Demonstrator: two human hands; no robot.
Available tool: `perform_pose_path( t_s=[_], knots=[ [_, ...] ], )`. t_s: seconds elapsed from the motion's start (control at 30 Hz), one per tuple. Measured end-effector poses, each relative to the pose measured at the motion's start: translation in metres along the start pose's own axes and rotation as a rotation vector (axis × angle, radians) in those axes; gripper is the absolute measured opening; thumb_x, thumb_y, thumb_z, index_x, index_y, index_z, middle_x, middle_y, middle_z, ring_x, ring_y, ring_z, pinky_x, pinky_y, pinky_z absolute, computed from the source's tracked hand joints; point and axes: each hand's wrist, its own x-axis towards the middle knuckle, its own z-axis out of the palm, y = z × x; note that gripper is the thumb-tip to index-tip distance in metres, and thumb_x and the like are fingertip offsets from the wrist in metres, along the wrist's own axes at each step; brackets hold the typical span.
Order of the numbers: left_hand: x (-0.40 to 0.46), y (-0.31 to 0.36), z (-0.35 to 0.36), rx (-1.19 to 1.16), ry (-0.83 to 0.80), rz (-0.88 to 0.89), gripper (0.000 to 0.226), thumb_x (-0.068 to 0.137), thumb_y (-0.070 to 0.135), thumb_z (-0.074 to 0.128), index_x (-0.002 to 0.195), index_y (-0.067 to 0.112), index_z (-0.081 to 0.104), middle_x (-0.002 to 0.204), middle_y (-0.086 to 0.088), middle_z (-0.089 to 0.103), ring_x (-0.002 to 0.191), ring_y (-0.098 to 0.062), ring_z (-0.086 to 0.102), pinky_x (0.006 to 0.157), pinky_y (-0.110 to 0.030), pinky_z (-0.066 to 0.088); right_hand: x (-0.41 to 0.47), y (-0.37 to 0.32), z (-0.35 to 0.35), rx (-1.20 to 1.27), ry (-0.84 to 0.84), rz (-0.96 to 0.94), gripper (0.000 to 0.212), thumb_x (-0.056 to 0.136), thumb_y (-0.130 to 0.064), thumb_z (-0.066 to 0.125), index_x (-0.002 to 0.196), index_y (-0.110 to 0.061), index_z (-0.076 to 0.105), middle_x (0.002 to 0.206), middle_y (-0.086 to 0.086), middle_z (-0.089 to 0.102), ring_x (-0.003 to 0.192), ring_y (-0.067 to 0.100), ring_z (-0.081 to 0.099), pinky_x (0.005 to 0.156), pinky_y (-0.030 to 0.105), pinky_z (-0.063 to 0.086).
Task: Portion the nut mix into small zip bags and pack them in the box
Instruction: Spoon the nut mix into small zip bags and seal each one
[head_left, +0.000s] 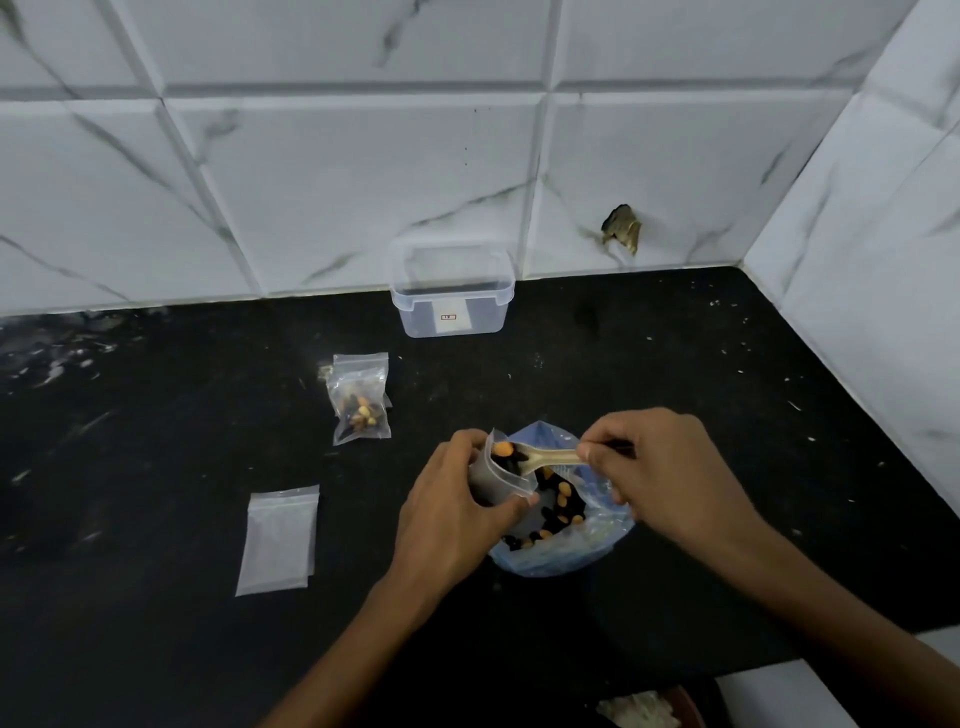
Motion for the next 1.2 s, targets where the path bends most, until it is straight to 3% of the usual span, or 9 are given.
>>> perform_pose_path(
  t_s=[0.1,0.17,0.27,0.37,0.43,0.5,0.67,1.0,1.2],
  knots=[
    [0.000,0.000,0.002,0.012,0.003,0.000,0.055,0.063,0.055,0.076,0.110,0.049,0.048,0.109,0.021,0.058,0.101,0.002,0.057,0.085,-0.035,0.055,-0.004,-0.009,0.009,-0.192,-0.013,-0.124,0.014,0.096,-0.024,0.051,0.102,-0.022,0.064,0.095,-0.005,0.062,0.085,0.006,0.058,0.080,0.023,0.049],
    [0.001,0.000,0.004,0.007,-0.001,-0.002,0.056,0.063,0.055,0.076,0.111,0.048,0.048,0.110,0.020,0.057,0.100,0.001,0.057,0.085,-0.035,0.055,-0.008,-0.014,0.013,-0.270,-0.031,-0.245,0.017,0.096,-0.024,0.050,0.106,-0.018,0.062,0.104,-0.001,0.059,0.095,0.014,0.057,0.086,0.029,0.047],
    [0.001,-0.001,0.004,-0.024,-0.001,-0.007,0.056,0.062,0.057,0.075,0.110,0.050,0.047,0.110,0.019,0.059,0.100,0.001,0.059,0.084,-0.035,0.056,-0.015,-0.018,0.015,-0.398,-0.104,-0.344,0.020,0.097,-0.026,0.049,0.115,-0.021,0.054,0.115,-0.004,0.051,0.096,0.010,0.053,0.087,0.026,0.047],
    [0.001,-0.004,0.002,-0.062,0.009,-0.035,0.055,0.062,0.056,0.076,0.109,0.050,0.048,0.111,0.018,0.061,0.101,0.001,0.060,0.085,-0.035,0.056,-0.016,-0.016,0.009,-0.386,-0.027,-0.369,0.019,0.093,-0.024,0.053,0.111,-0.019,0.060,0.108,-0.002,0.056,0.090,0.010,0.056,0.084,0.030,0.049],
    [-0.001,-0.006,-0.002,-0.089,0.029,-0.058,0.053,0.064,0.053,0.079,0.108,0.050,0.049,0.111,0.018,0.063,0.101,0.002,0.060,0.084,-0.033,0.056,-0.013,-0.010,0.000,-0.253,0.110,-0.321,0.018,0.088,-0.025,0.054,0.097,-0.019,0.067,0.091,-0.003,0.062,0.079,0.009,0.058,0.075,0.032,0.053],
    [-0.003,-0.010,-0.008,-0.116,0.039,-0.083,0.049,0.070,0.043,0.082,0.107,0.048,0.050,0.111,0.017,0.063,0.099,0.004,0.060,0.080,-0.024,0.055,-0.008,0.001,-0.009,-0.139,0.193,-0.207,0.013,0.087,-0.024,0.057,0.090,-0.022,0.069,0.081,-0.007,0.064,0.071,0.003,0.059,0.069,0.023,0.052],
    [-0.011,-0.017,-0.014,-0.195,0.013,-0.133,0.045,0.075,0.033,0.083,0.109,0.040,0.054,0.109,0.014,0.066,0.095,0.013,0.059,0.069,-0.008,0.048,0.015,0.047,0.014,-0.144,0.024,0.078,0.008,0.091,-0.021,0.061,0.091,-0.025,0.067,0.074,-0.011,0.061,0.062,-0.002,0.058,0.053,0.011,0.042],
    [-0.012,-0.012,-0.005,-0.255,-0.045,-0.146,0.042,0.077,0.024,0.082,0.108,0.035,0.056,0.105,0.014,0.068,0.093,0.012,0.062,0.070,-0.006,0.049,0.039,0.050,0.095,-0.232,-0.191,0.055,0.018,0.096,-0.022,0.050,0.102,-0.016,0.066,0.100,0.003,0.066,0.096,0.017,0.061,0.088,0.029,0.047],
    [-0.012,-0.010,-0.003,-0.267,-0.036,-0.134,0.043,0.076,0.023,0.082,0.109,0.034,0.056,0.105,0.011,0.068,0.093,0.011,0.062,0.069,-0.007,0.049,0.041,0.042,0.110,0.061,-0.157,0.130,0.016,0.094,-0.019,0.056,0.084,-0.018,0.069,0.080,-0.005,0.066,0.074,0.006,0.062,0.080,0.029,0.054]
  ],
)
